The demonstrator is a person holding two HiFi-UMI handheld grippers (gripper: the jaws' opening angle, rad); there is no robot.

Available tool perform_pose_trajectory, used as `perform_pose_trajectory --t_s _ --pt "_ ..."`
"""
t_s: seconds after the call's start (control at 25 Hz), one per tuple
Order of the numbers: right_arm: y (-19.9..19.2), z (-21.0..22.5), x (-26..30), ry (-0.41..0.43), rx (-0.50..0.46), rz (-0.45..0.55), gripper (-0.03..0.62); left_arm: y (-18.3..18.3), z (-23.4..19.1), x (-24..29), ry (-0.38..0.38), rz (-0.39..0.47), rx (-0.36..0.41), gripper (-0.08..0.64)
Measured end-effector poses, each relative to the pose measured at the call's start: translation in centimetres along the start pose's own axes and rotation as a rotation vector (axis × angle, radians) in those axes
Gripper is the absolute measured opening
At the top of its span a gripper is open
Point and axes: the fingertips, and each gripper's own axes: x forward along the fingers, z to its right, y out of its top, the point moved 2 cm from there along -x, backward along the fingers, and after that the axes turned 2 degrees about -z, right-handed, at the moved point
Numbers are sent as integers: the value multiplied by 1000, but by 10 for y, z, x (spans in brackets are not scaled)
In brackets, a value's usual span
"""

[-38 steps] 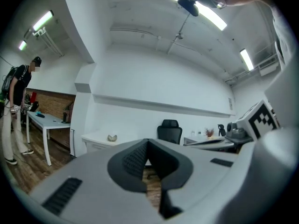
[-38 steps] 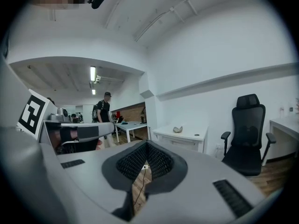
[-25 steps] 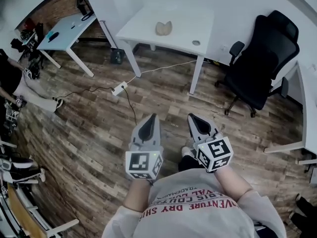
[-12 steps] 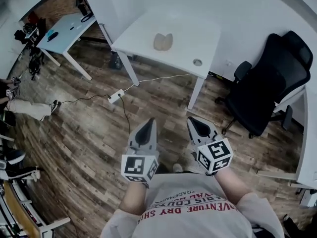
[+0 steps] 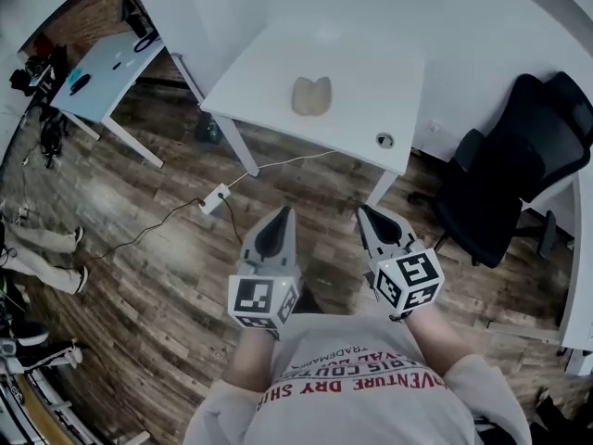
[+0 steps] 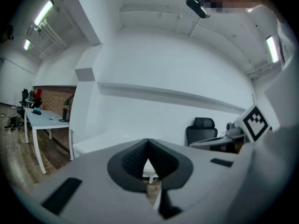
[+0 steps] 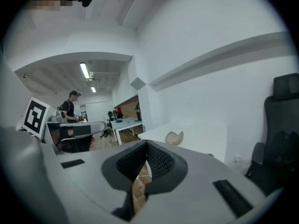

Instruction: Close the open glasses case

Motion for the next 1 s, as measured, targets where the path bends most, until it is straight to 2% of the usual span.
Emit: perform_pose_trajectory --t_s 0.28,0.48,0.72,1.0 --pt "43 10 112 -97 42 27 12 34 -107 81 -85 -21 38 -5" --pt "52 17 173 -182 82 11 12 36 -166 115 -118 -46 32 -3" --pt "53 35 219 -219 101 -27 12 24 -195 160 -165 -86 2 -3" --pt "53 88 272 -267 140 -42 12 18 -215 237 -215 -124 13 -3"
